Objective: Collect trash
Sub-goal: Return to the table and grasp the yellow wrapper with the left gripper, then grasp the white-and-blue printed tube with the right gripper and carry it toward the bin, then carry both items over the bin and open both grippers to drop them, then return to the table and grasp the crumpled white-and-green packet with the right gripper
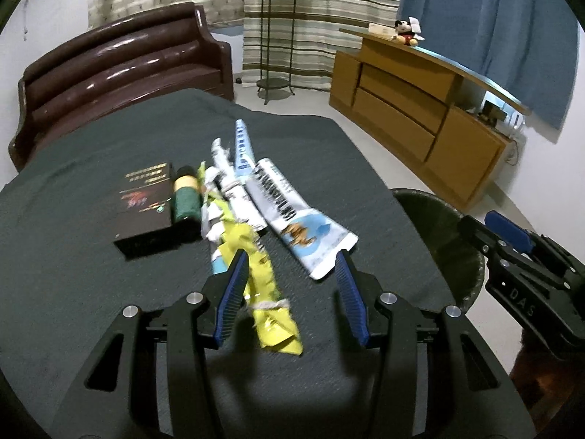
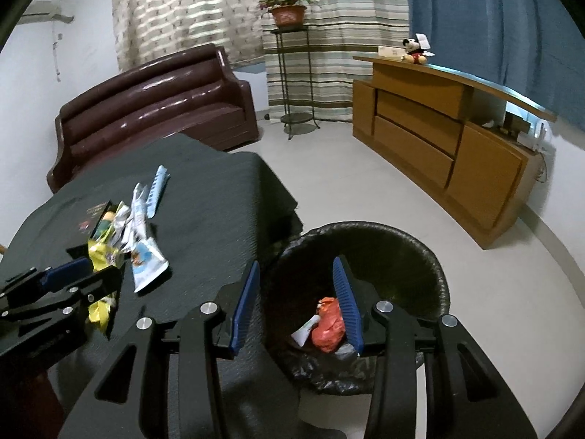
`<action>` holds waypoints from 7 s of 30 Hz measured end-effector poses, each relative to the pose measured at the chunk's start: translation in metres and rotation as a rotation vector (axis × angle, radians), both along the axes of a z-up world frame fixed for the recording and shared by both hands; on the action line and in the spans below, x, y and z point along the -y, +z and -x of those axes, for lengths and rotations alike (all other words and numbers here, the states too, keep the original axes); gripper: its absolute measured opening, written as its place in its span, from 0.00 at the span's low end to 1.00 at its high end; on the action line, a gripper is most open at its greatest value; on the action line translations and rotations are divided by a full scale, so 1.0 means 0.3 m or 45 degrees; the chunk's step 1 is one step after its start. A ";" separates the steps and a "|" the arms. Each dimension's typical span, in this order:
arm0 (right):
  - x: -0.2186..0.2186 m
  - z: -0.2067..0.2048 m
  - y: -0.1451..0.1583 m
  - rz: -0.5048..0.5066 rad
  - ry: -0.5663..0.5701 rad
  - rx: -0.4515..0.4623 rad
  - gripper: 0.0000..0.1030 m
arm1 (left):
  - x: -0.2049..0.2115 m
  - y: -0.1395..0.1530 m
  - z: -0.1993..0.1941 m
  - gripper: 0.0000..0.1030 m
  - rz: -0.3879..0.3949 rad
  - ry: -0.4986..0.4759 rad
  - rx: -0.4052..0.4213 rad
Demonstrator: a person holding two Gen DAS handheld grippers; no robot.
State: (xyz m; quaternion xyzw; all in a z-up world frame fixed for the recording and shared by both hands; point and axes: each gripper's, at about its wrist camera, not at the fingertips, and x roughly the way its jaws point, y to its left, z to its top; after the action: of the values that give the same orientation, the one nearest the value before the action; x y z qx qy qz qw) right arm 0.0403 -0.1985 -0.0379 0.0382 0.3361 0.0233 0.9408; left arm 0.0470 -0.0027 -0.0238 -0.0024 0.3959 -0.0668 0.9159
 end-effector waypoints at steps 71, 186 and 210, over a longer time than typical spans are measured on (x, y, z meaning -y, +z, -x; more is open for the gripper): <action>-0.433 -0.174 -0.042 0.069 0.332 -0.202 0.39 | -0.518 -0.019 0.010 0.24 0.069 0.265 -0.020; -0.277 -0.158 0.032 -0.029 0.206 -0.041 0.48 | -0.410 0.059 -0.069 0.59 -0.007 0.288 0.057; -0.621 -0.187 -0.019 0.105 0.447 -0.148 0.27 | -0.632 0.007 -0.057 0.60 0.072 0.384 0.011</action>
State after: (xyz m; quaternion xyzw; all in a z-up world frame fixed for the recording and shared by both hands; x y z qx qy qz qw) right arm 0.0966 -0.0122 -0.0436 -0.0582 0.3920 0.1712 0.9020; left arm 0.0642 0.1868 -0.0216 -0.0871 0.3851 0.0605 0.9168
